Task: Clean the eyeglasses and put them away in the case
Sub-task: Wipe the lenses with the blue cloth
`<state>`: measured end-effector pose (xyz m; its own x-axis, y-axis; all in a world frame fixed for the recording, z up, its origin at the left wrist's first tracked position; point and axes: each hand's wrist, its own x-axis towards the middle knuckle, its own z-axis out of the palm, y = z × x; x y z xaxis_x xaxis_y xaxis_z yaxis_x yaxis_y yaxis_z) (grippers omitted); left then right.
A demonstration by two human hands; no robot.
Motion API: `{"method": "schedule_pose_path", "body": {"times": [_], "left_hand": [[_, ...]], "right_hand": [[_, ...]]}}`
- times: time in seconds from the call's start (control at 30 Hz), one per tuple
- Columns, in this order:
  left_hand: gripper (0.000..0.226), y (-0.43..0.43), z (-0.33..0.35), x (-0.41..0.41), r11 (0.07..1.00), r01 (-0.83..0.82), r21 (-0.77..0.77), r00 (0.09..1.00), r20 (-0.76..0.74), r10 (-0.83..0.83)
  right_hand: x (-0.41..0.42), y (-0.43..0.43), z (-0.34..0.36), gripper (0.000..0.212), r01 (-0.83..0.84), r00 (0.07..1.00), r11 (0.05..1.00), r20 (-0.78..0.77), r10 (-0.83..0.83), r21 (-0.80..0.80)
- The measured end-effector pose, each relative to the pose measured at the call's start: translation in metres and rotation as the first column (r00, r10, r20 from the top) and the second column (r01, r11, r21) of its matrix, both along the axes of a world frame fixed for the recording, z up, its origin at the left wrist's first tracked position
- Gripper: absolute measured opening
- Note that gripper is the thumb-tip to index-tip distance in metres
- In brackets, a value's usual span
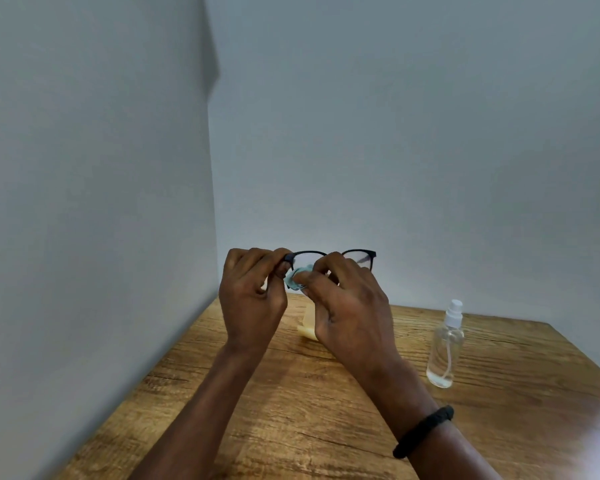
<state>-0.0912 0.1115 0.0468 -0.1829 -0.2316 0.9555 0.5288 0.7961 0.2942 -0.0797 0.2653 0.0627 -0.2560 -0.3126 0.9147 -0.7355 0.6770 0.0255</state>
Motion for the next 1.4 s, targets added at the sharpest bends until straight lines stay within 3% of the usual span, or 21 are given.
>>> {"method": "schedule_pose_path", "body": {"times": [0.13,0.37,0.63,0.93,1.17,1.4], "left_hand": [[0.019,-0.008,0.000,-0.005,0.999,-0.024,0.045,0.999,0.024,0.023],[0.017,-0.019,0.000,-0.010,0.990,-0.047,0.133,0.999,0.024,0.044],[0.016,-0.012,0.000,-0.007,0.992,0.005,0.123,1.000,0.023,-0.008],[0.014,-0.008,-0.002,-0.007,0.988,0.037,0.153,0.999,0.016,-0.040],[0.018,-0.017,-0.002,-0.012,0.977,-0.015,0.211,0.999,0.045,0.006],[0.018,-0.015,-0.001,-0.011,0.973,0.008,0.229,0.998,0.060,-0.022]], "right_hand": [[-0.002,0.005,0.000,0.033,0.020,1.000,0.998,0.015,-0.020,-0.056],[-0.013,0.034,0.013,0.015,0.021,1.000,0.900,0.030,-0.009,-0.436],[-0.020,0.033,0.007,0.017,0.144,0.988,0.925,0.109,-0.112,-0.352],[-0.018,0.025,0.005,0.028,0.047,0.995,0.972,0.094,-0.026,-0.232],[-0.016,0.025,0.004,0.020,0.032,0.990,0.987,0.144,-0.009,-0.158],[-0.020,0.032,0.005,0.018,0.141,0.976,0.960,0.197,-0.094,-0.242]]}}
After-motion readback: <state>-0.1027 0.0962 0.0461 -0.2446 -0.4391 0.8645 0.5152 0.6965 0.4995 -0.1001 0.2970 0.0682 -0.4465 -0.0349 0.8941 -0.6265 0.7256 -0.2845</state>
